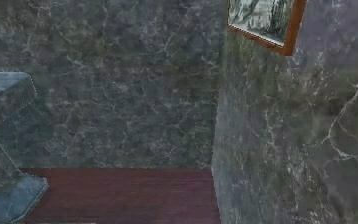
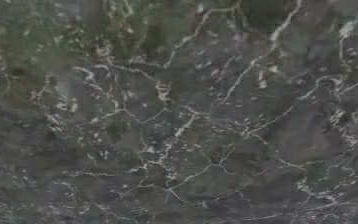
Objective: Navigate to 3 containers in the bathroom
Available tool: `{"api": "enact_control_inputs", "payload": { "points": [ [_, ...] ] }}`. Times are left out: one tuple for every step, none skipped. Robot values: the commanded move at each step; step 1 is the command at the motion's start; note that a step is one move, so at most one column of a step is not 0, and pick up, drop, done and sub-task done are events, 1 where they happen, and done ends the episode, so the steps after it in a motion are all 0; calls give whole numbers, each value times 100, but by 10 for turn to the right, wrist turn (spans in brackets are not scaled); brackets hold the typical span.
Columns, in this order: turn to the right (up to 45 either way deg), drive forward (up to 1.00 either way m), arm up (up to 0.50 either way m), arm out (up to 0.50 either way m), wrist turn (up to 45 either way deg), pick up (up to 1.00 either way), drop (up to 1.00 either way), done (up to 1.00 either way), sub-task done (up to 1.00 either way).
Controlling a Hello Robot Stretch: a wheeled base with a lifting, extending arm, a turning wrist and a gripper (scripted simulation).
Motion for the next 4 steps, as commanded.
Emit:
{"api": "enact_control_inputs", "payload": {
  "points": [
    [0, 75, 0, 0, 0, 0, 0, 0, 0],
    [-360, 0, 0, 0, 0, 0, 0, 0, 0],
    [0, 35, 0, 0, 0, 0, 0, 0, 0],
    [-450, 0, 0, 0, 0, 0, 0, 0, 0]
  ]
}}
